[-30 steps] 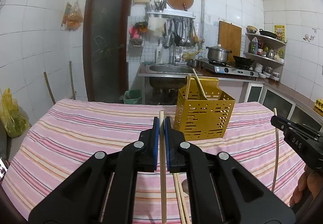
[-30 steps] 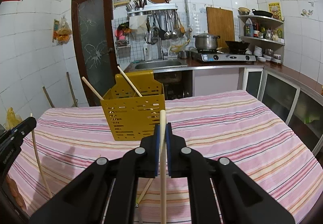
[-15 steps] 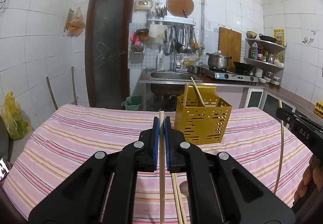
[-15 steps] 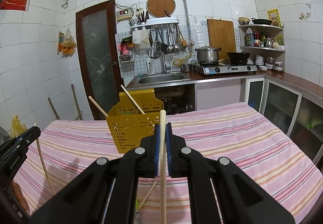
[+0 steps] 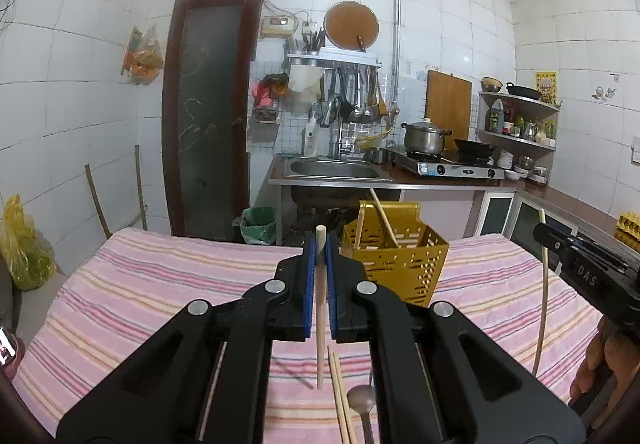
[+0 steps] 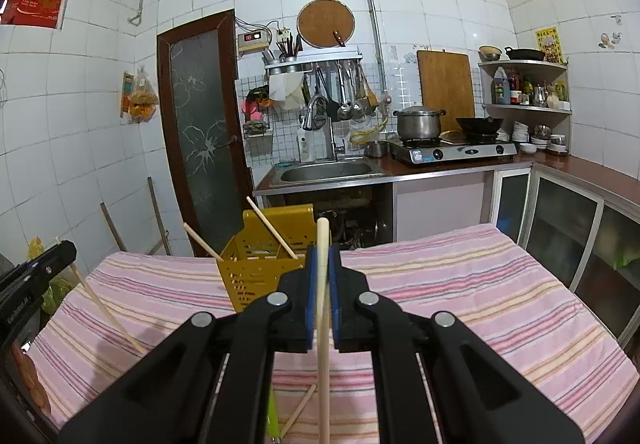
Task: Organize utensils
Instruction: 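Lift both chopsticks and carry them above the yellow holder, then drop the chopsticks into the yellow holder and open both tools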
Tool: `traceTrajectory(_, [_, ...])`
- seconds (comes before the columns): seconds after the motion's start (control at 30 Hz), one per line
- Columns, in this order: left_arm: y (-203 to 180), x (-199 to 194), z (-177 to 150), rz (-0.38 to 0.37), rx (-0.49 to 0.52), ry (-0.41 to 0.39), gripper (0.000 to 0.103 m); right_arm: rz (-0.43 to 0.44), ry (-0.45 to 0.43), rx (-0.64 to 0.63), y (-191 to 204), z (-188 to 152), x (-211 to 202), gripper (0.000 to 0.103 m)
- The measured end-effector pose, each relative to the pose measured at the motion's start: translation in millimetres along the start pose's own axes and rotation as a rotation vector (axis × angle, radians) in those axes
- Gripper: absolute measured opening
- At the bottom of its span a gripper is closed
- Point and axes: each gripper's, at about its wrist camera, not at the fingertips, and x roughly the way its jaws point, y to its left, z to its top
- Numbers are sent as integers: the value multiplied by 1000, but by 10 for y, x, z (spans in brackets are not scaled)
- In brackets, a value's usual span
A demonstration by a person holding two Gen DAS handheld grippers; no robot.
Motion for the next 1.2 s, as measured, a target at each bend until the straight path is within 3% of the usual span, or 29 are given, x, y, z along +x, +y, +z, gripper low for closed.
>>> traceTrajectory(0.43, [-227, 270, 566, -83, -18, -65, 4, 17, -46, 11, 8, 382, 370, 6])
traceTrajectory(0.67, [-453, 481, 1004, -107, -5, -147, 4, 31, -114, 37, -3, 824, 658, 6])
traceTrajectory(0.83, [-597, 847, 1264, -97, -2, -177, 4, 48, -179, 46, 42, 1144, 888, 6])
traceTrajectory(1.0, [-682, 1251, 1340, -72, 16, -198, 4, 59, -232, 55, 117, 1356, 1226, 6])
traceTrajectory(1.2, [-672, 1668, 1247, -57, 29, -195, 4, 54, -268, 46, 139, 1306, 1618, 6])
